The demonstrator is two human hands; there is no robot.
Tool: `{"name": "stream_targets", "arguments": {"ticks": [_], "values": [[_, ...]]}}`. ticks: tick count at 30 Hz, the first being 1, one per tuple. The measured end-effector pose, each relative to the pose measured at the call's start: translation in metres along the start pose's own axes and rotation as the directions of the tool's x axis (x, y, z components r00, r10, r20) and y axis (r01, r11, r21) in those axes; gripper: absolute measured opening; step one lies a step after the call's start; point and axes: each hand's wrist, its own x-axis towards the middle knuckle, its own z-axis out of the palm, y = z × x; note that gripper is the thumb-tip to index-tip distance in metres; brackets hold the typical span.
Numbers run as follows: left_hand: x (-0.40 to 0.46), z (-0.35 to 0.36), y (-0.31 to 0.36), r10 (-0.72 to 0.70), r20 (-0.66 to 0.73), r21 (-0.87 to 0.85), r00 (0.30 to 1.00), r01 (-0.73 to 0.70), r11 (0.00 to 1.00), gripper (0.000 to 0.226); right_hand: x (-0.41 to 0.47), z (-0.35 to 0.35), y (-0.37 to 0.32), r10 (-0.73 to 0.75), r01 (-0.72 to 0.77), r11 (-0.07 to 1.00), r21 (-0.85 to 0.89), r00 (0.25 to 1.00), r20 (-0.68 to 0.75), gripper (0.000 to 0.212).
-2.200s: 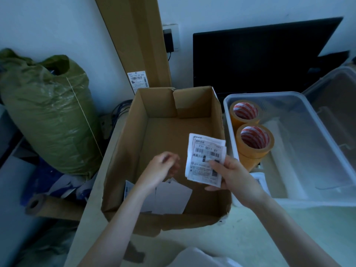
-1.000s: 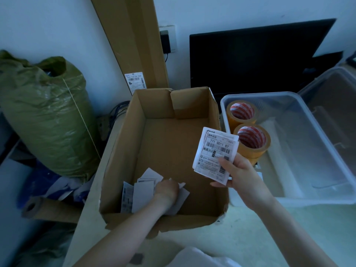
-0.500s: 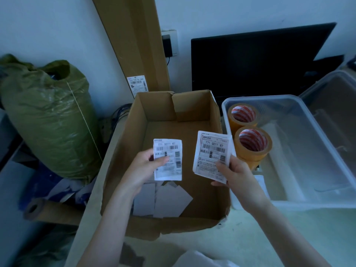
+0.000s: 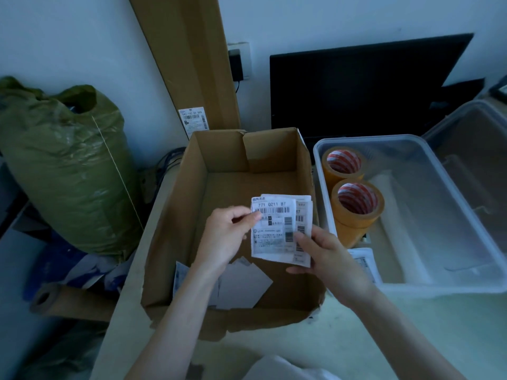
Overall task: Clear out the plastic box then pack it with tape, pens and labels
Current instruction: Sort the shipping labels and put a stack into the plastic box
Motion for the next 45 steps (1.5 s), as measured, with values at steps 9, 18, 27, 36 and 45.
{"name": "stream_targets", "arguments": {"ticks": [9, 18, 27, 36, 45], "values": [[0.005, 0.015, -0.006, -0.023, 0.076, -0.148, 0.997, 0.034, 0.988, 0.01, -0.003, -0.005, 0.001, -0.023, 0.023, 0.997, -0.08, 1.0, -0.011, 0.023], [0.018, 0.053, -0.089, -0.317, 0.292, 0.813, 0.903, -0.06, 0.579, 0.049, -0.011, -0.02, -0.003, -0.112, 0.112, 0.994, -0.009, 0.984, -0.141, 0.027], [0.026, 0.093, -0.122, -0.541, 0.245, 0.965, 0.805, -0.149, 0.215, 0.067, -0.013, -0.023, 0.0, -0.087, 0.093, 0.995, 0.024, 0.981, -0.175, 0.026], [0.026, 0.088, -0.129, -0.418, 0.303, 0.952, 0.857, -0.291, 0.093, 0.059, -0.013, -0.02, -0.001, -0.08, 0.088, 0.995, 0.037, 0.982, -0.169, 0.025], [0.033, 0.063, -0.131, -0.337, 0.42, 0.891, 0.843, -0.311, 0.331, 0.052, -0.013, -0.02, -0.001, -0.075, 0.081, 0.996, 0.022, 0.98, -0.186, 0.026]]}}
